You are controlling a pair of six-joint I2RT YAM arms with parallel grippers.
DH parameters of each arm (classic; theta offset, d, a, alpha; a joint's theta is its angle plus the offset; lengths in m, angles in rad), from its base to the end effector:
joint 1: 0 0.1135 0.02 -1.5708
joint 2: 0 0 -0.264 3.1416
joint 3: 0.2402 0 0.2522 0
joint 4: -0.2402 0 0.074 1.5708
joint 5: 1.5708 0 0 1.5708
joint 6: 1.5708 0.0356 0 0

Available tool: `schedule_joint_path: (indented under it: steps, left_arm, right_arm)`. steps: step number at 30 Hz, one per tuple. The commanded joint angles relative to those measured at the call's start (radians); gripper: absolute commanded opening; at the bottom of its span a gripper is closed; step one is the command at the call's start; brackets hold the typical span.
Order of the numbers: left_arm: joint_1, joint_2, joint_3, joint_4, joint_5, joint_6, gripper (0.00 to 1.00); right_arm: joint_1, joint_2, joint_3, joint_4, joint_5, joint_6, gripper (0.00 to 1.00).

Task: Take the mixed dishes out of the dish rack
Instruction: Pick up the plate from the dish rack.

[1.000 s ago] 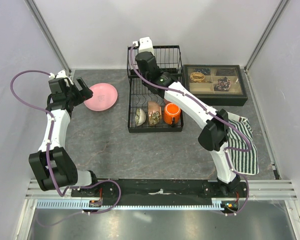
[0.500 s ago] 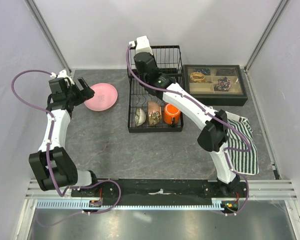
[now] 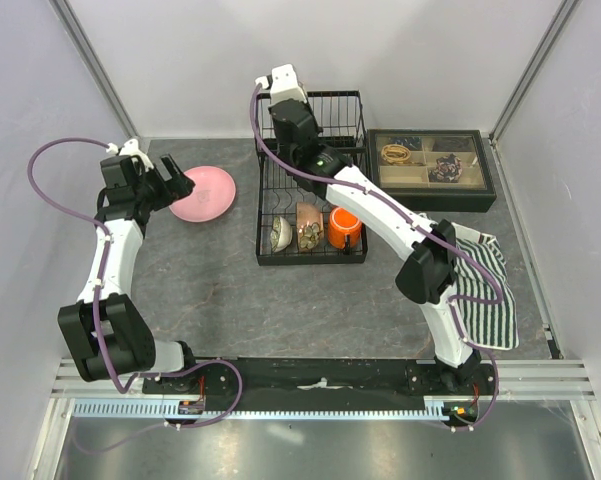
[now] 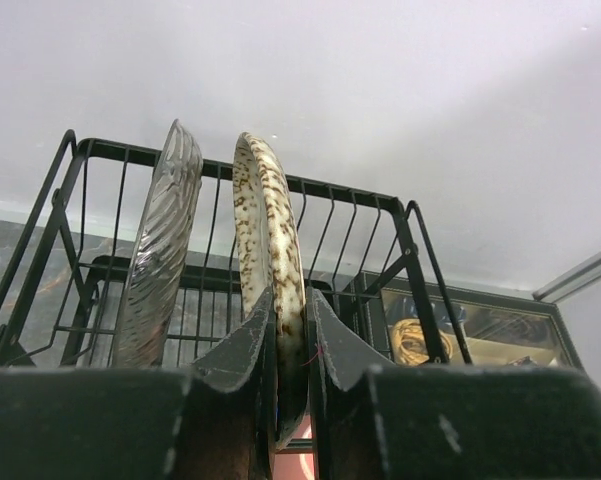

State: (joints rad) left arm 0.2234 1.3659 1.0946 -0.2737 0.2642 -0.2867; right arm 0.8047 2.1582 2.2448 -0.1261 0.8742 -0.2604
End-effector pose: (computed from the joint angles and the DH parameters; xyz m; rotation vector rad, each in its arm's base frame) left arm 0.3054 0.0598 0.3080 -0.3786 2.0765 -0.3171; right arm 0.3677 0.3428 0.4104 -0.1766 1.5934 -0.2803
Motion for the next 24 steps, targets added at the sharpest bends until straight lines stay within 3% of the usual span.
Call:
schedule_joint_path:
  steps: [1,7,12,20,24]
  left_arm:
    - [-0.019,-0.030,0.045,0.048,0.067,0.087,0.98]
    - [-0.048,-0.037,0.119,0.045,0.197,0.239,0.98]
    - [-0.050,-0.065,0.183,0.045,0.421,0.378,0.99]
    - [-0.058,-0.139,0.248,0.044,0.789,0.423,0.98]
    - [-0.100,-0.194,0.237,0.053,0.849,0.480,0.98]
  right_arm:
    - [-0.001,-0.125,0.018,0.111,0.034,-0.059,0.00]
    - [-0.001,-0.248,-0.059,0.080,-0.007,-0.066,0.00]
    - [-0.001,-0.375,-0.164,0.033,-0.067,-0.053,0.00]
    - [-0.015,-0.607,-0.330,-0.170,-0.412,0.105,0.00]
    - [-0.028,-0.647,-0.431,-0.216,-0.642,0.148,0.00]
